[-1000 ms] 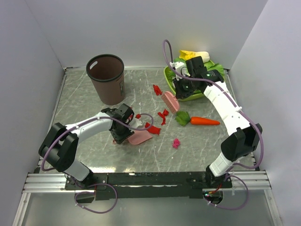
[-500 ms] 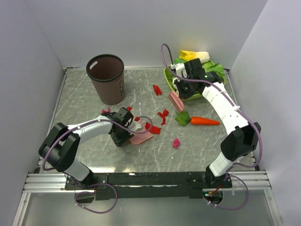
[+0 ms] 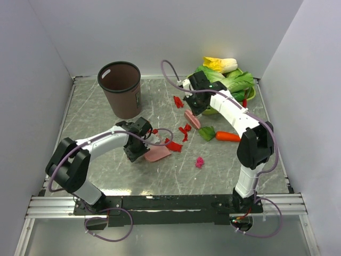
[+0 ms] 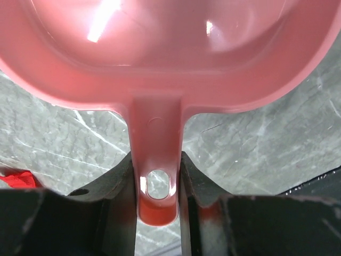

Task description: Sweep away the paper scraps from the table

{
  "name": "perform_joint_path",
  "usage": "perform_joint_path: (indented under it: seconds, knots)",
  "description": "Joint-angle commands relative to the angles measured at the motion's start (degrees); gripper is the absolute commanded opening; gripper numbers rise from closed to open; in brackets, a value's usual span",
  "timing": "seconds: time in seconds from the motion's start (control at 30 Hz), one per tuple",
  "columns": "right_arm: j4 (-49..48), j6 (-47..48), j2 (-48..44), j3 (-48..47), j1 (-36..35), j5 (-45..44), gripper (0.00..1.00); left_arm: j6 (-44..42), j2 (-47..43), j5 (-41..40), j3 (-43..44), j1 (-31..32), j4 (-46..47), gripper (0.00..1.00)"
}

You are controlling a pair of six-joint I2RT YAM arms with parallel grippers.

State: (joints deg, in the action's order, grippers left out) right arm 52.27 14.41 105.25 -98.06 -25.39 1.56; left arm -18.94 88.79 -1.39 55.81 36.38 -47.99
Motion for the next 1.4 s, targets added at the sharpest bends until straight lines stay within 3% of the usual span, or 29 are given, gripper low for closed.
perform_joint_path:
  seconds: [0.0, 0.33, 0.57, 0.67, 0.87, 1.1, 1.37]
  knots:
    - [-0.06, -0.88, -0.57, -1.17, -1.77, -0.51, 0.00, -1.63, 2.78, -1.07, 3.07, 0.88, -5.62, 0.01]
    - [2.31, -8.26, -3.21, 3.05, -3.53, 12.57, 0.00, -0.14, 8.85, 0.95, 8.33, 2.99, -2.20, 0.01]
    - [3.01, -12.30, -6.28, 4.28, -2.65, 35.68, 0.00, 0.31, 12.10, 0.59, 12.48, 3.43, -0.71, 0.01]
    - [3.27, -12.57, -8.57, 3.32, -1.51, 36.32, 0.00, 0.13, 11.23, 2.09, 11.52, 3.43, 0.26, 0.01]
    - [5.55, -9.67, -14.01, 2.79, 1.65, 28.86, 0.00, -0.66, 7.45, 3.58, 7.04, 3.43, 2.72, 0.01]
    - [9.42, -3.17, -24.02, 9.81, 2.09, 22.78, 0.00, -4.96, 2.44, 3.24, 3.96, 3.35, 2.38, 0.01]
    - [24.79, 19.30, -30.63, 17.19, 2.80, 36.30, 0.00, -7.43, -0.72, 1.56, 2.11, 3.35, -2.81, 0.01]
